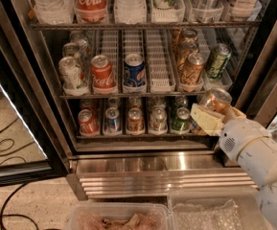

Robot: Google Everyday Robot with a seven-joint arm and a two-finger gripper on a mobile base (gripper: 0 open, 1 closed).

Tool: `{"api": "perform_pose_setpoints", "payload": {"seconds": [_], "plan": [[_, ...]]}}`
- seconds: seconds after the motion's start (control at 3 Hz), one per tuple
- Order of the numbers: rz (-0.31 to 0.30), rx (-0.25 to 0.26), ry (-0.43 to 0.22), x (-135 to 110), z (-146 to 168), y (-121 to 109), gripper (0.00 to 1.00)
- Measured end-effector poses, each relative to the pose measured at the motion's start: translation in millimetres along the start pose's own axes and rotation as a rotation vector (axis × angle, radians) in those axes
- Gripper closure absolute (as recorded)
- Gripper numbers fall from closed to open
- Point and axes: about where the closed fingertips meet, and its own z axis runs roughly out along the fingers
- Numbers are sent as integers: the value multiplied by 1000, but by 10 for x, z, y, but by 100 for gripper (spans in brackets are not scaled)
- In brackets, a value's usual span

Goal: Pick orange can from middle shelf of fridge

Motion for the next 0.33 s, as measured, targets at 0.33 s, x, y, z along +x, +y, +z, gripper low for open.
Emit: {"api": "perform_pose_setpoints", "payload": {"seconds": [0.33], "plan": [[1,0,1,3,-1,2,100]]}}
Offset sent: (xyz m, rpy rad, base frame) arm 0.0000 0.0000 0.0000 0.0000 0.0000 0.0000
